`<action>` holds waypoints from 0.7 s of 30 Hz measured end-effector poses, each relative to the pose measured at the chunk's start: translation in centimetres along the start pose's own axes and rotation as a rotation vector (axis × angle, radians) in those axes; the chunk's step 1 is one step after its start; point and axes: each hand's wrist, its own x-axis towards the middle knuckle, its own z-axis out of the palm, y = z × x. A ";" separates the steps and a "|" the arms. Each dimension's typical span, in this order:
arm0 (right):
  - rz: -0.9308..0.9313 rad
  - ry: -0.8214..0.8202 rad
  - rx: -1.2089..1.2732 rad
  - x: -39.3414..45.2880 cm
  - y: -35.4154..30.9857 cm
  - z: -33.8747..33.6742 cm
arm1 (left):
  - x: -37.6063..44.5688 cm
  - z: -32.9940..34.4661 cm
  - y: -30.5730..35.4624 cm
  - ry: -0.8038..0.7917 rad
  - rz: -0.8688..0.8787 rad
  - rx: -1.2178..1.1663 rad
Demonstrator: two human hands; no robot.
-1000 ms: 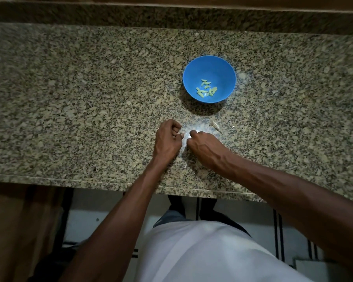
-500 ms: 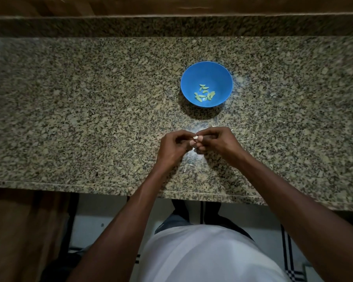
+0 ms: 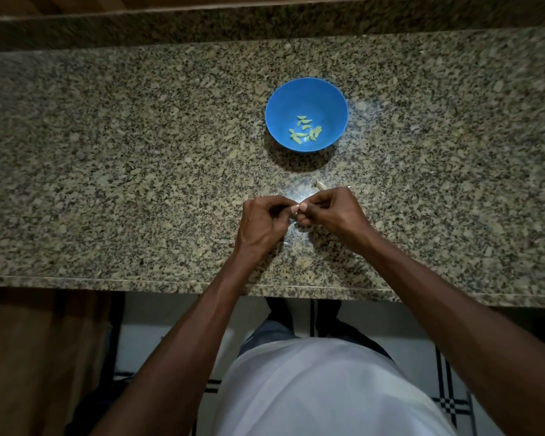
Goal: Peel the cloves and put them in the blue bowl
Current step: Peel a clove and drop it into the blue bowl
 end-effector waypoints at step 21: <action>-0.278 0.076 -0.497 -0.3 -0.3 -0.7 | 1.1 0.0 0.4 -0.149 -0.174 -0.147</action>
